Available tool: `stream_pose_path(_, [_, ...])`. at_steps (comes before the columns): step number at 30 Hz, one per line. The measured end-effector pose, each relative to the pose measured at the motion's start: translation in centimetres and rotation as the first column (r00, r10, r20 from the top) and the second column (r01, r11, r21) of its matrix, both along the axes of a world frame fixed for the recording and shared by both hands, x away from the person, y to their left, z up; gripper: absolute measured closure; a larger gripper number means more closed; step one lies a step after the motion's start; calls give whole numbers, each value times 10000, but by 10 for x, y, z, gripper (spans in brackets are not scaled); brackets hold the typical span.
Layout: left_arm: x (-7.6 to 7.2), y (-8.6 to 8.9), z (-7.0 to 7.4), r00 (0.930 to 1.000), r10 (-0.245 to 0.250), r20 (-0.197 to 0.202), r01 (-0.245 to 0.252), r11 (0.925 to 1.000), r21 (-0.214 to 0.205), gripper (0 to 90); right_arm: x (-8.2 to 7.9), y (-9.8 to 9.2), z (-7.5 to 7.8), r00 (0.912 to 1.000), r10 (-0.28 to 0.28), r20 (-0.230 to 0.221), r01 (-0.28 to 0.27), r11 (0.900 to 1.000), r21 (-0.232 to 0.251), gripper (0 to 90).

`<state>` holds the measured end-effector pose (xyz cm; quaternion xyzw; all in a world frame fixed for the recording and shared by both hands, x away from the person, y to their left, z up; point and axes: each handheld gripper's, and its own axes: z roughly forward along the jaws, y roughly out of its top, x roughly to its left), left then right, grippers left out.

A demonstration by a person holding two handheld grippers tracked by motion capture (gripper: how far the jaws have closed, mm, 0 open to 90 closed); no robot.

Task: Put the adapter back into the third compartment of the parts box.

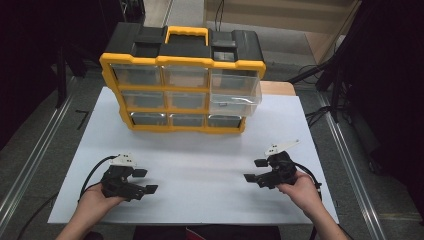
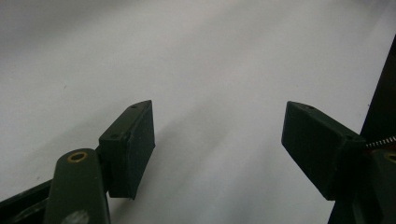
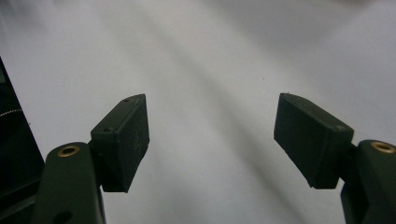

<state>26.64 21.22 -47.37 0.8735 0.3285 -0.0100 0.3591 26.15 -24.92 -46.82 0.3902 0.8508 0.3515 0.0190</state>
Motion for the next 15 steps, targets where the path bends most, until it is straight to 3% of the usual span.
stream_pose_path(15, [0,0,0,10000,-64,7,64,10000,56,271,-20,-18,-5,9992,-283,285,276,9993,261,247])
